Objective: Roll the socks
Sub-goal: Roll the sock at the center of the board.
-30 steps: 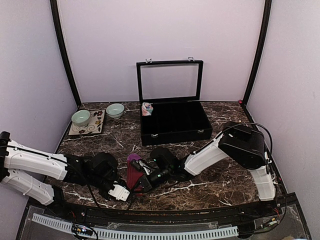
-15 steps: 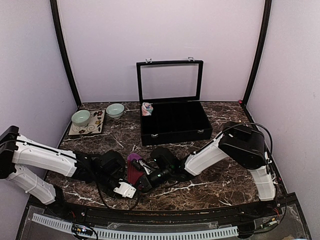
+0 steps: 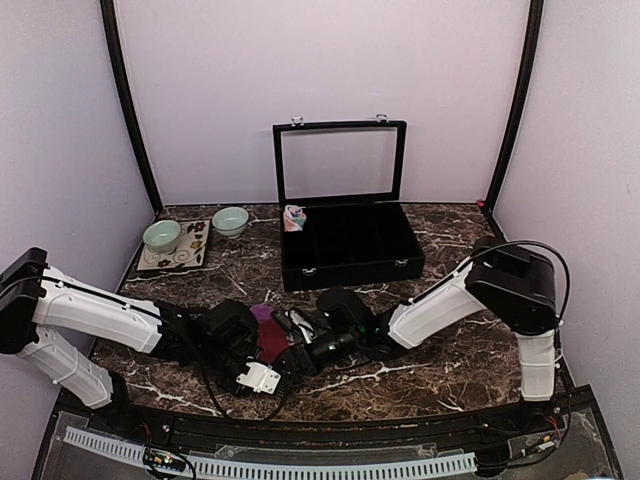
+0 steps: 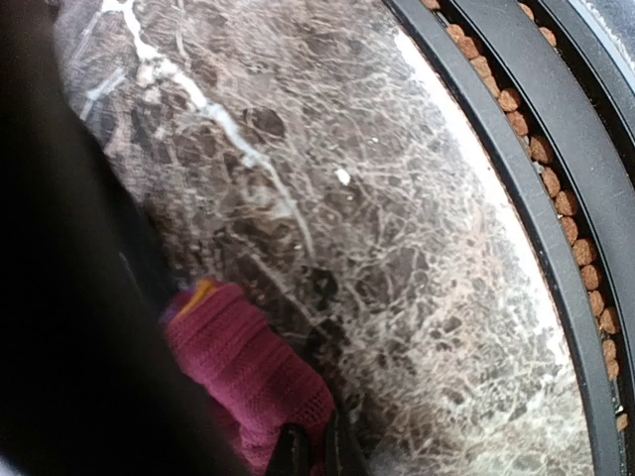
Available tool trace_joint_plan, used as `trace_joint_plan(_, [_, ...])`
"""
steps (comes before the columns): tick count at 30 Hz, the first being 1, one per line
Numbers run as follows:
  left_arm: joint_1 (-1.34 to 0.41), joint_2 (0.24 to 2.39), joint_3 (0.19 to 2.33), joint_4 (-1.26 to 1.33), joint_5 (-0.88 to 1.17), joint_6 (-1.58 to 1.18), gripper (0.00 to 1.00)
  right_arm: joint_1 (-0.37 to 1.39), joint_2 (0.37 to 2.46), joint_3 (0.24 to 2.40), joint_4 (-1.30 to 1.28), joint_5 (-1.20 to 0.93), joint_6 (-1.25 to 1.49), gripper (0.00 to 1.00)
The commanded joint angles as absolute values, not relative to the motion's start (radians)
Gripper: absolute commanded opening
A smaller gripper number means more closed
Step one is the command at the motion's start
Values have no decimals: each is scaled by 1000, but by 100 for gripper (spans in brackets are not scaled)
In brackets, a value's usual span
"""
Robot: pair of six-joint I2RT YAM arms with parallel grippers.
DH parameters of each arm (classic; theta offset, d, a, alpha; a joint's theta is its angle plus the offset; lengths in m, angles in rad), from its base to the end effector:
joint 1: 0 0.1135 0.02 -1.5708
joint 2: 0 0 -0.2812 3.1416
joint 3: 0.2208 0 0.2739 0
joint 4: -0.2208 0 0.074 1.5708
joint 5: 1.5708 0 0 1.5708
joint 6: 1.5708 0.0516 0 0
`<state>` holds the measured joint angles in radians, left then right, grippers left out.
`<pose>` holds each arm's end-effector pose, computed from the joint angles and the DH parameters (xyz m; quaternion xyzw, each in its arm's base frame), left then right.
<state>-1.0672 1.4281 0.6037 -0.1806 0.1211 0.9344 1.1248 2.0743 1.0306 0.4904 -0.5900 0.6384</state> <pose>0.1261 -0.2418 0.1307 0.8161 0.5030 -0.0765 0.2742 0.1645 0.4106 0.0976 -0.3387 0.7769 0.5211 0.1004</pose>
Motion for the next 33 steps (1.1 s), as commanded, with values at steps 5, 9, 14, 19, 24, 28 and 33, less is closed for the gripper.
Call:
trace_joint_plan(5, [-1065, 1525, 554, -358, 135, 863, 0, 1108, 1985, 860, 104, -198, 608, 99])
trace_joint_plan(9, [-1053, 1554, 582, -390, 180, 848, 0, 1107, 1886, 800, 63, -67, 582, 99])
trace_joint_plan(14, [-1004, 1568, 624, -425, 254, 863, 0, 1132, 1690, 678, -2, 340, 636, 99])
trace_joint_plan(19, [-920, 1652, 722, -515, 353, 879, 0, 1195, 1405, 523, 3, 747, 752, 100])
trace_joint_plan(24, [-867, 1736, 783, -558, 409, 879, 0, 1164, 1370, 456, 129, 649, 682, 99])
trace_joint_plan(28, [-848, 1816, 814, -604, 448, 881, 0, 1263, 1344, 419, 330, 624, 467, 99])
trace_joint_plan(33, [-813, 1905, 886, -681, 518, 881, 0, 1428, 1417, 458, 504, 485, 109, 93])
